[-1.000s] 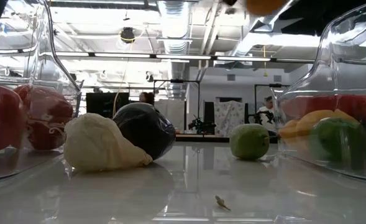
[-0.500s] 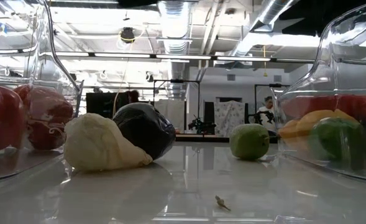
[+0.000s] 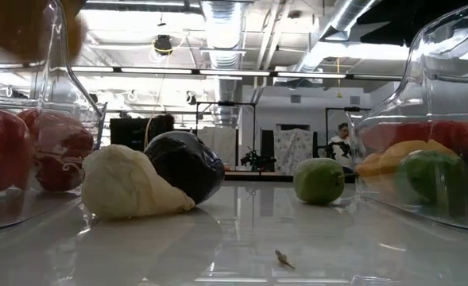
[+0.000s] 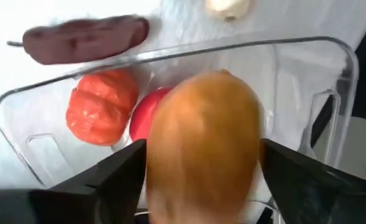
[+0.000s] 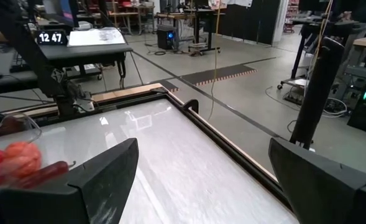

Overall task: Sort produce into baskets
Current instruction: Put the mango into the left transparent bin, then put the red chili pepper from the right transparent bin to the left transparent bin

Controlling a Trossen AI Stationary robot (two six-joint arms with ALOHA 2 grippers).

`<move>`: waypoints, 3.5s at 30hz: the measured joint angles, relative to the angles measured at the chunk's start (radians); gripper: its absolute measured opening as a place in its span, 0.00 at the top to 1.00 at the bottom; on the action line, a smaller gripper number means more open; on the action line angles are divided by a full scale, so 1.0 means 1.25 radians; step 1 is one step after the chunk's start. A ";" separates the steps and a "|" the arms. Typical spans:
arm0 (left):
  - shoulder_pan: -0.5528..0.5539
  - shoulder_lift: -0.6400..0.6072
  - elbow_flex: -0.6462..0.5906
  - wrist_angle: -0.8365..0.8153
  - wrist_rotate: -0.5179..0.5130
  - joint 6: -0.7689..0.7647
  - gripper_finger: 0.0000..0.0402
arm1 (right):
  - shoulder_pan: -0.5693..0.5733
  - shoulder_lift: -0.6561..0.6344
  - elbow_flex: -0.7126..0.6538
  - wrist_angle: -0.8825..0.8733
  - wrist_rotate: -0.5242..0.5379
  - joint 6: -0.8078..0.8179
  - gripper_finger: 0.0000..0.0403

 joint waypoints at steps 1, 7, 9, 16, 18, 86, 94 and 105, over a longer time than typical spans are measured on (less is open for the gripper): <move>-0.001 0.000 -0.003 0.002 0.003 -0.005 0.26 | 0.000 0.000 0.000 0.000 -0.001 0.000 0.04; 0.008 0.000 -0.006 0.003 -0.010 0.044 0.18 | 0.000 0.000 0.000 0.000 -0.001 -0.003 0.04; 0.023 0.000 -0.006 0.029 -0.097 0.085 0.18 | 0.000 0.000 0.000 0.004 -0.001 -0.003 0.04; 0.156 0.029 -0.005 0.318 -0.191 0.299 0.22 | 0.000 0.000 0.000 0.014 -0.002 -0.002 0.04; 0.189 0.057 -0.006 0.387 -0.190 0.378 0.24 | 0.000 0.000 0.000 0.013 -0.002 -0.002 0.04; 0.218 -0.514 -0.748 1.265 -0.408 0.601 0.48 | 0.539 0.851 0.381 -0.631 -0.059 0.689 0.15; 0.217 -0.508 -0.766 1.201 -0.398 0.522 0.48 | 0.524 0.932 0.381 -0.625 -0.105 0.638 0.25; 0.212 -0.508 -0.760 1.195 -0.397 0.519 0.48 | 0.483 0.969 0.355 -0.589 -0.169 0.600 0.47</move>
